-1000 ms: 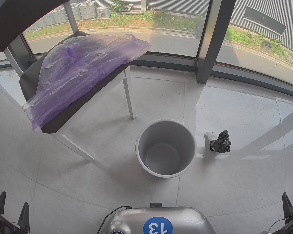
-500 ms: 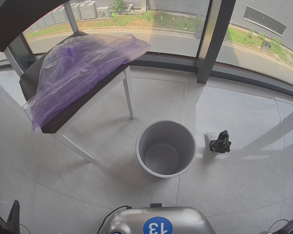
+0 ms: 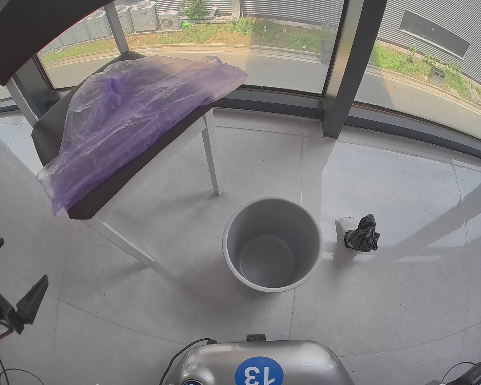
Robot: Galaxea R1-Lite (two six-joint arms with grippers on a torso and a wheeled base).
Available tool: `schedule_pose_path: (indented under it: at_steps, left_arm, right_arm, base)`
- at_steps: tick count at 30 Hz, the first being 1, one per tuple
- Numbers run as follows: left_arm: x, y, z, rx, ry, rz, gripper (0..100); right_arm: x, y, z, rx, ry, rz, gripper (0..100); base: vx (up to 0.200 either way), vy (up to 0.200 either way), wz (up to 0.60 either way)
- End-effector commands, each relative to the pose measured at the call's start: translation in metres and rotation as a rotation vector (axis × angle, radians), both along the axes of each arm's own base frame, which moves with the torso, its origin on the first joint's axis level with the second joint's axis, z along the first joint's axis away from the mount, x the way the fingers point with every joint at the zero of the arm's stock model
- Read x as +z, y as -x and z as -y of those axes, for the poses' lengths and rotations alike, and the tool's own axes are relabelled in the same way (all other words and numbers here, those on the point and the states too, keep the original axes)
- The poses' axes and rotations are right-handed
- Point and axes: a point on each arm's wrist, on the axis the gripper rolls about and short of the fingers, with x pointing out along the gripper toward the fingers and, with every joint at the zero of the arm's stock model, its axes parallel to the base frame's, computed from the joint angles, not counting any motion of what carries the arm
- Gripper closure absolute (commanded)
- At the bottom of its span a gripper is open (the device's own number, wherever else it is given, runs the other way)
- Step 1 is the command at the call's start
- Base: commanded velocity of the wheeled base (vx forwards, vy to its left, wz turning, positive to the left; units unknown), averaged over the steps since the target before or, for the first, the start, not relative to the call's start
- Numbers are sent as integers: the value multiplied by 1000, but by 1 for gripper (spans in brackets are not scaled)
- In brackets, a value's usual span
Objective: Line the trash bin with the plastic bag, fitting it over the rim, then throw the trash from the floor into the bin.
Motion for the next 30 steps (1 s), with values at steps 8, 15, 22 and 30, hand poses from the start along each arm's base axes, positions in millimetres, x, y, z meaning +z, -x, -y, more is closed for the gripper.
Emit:
schedule_pose_path:
  at_steps: [8, 15, 22, 30]
  left_arm:
    - [-6, -133, -3, 119, -172, -139, 0]
    - [-3, -145, -3, 138, -190, -133, 0]
    - [0, -163, -5, 173, -183, -57, 0]
    - [8, -169, -6, 203, -182, -2, 0]
  right_arm:
    - [38, -63, 3, -106, -32, -103, 0]
    - [38, -62, 3, -113, -37, -100, 0]
    - [42, -60, 4, -118, -40, -79, 0]
    - [38, -55, 4, -124, -42, -72, 0]
  base:
    - [0, 0, 0]
    - [0, 0, 0]
    - [0, 0, 0]
    - [0, 0, 0]
